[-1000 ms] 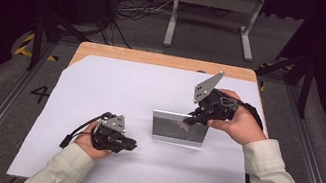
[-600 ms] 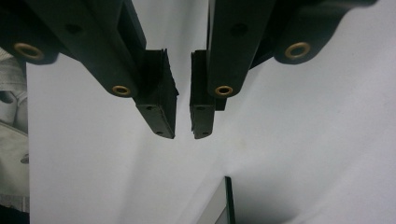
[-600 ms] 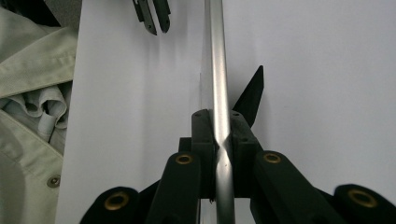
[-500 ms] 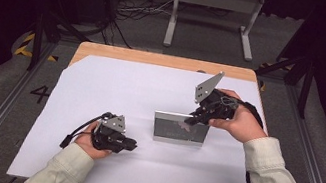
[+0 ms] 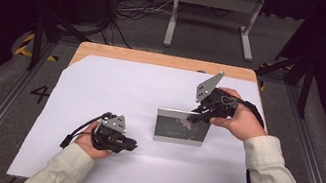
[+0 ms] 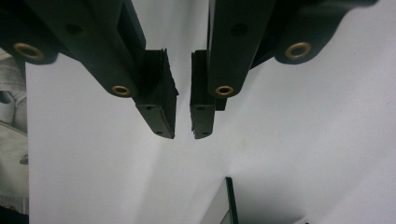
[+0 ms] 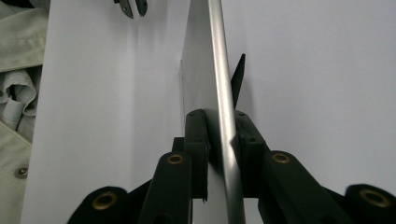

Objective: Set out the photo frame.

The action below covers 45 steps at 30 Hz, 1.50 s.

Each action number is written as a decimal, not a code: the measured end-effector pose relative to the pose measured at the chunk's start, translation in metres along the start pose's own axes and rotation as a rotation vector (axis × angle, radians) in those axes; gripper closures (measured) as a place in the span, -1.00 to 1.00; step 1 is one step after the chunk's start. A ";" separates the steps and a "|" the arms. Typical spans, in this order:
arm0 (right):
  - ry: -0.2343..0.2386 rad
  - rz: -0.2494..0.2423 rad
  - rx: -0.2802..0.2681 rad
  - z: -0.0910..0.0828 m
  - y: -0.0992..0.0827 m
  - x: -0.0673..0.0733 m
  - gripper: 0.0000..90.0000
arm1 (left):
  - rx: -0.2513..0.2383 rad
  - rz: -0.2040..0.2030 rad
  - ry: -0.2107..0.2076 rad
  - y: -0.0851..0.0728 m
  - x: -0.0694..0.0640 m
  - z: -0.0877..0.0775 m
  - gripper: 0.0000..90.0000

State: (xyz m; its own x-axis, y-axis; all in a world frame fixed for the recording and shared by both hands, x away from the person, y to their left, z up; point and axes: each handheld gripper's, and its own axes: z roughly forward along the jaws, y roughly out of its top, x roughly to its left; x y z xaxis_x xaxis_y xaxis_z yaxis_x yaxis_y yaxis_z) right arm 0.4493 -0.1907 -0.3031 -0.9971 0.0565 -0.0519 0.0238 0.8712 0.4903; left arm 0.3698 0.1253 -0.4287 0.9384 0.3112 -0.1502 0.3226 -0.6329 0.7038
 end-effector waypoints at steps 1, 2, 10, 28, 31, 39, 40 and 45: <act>0.000 0.000 0.000 0.000 0.000 0.000 0.73 | 0.000 0.000 0.000 0.000 0.000 0.000 0.78; -0.004 0.005 -0.001 0.000 0.000 0.000 0.73 | 0.001 0.000 0.001 0.000 0.000 0.000 0.78; -0.043 0.022 -0.015 0.000 -0.001 -0.003 0.51 | 0.000 0.002 0.001 -0.001 0.000 0.000 0.78; -0.150 0.119 -0.142 -0.027 -0.015 0.007 -0.11 | -0.013 -0.009 0.015 -0.001 0.002 -0.003 0.73; -0.161 0.125 -0.152 -0.032 -0.018 0.010 -0.13 | -0.014 -0.014 0.021 -0.001 0.002 -0.004 0.69; -0.191 0.149 -0.176 -0.045 -0.029 0.017 -0.17 | -0.024 -0.021 0.036 -0.002 0.004 -0.007 0.64; -0.195 0.156 -0.183 -0.047 -0.031 0.019 -0.18 | -0.028 -0.024 0.037 -0.002 0.004 -0.007 0.63; -0.209 0.183 -0.213 -0.052 -0.040 0.024 -0.21 | -0.035 -0.028 0.046 -0.003 0.005 -0.010 0.61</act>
State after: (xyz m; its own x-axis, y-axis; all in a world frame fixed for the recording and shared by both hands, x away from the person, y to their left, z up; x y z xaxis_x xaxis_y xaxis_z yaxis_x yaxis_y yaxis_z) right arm 0.4205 -0.2494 -0.2784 -0.9407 0.3200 -0.1124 0.1631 0.7175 0.6772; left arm 0.3724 0.1357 -0.4249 0.9222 0.3609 -0.1387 0.3431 -0.5986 0.7238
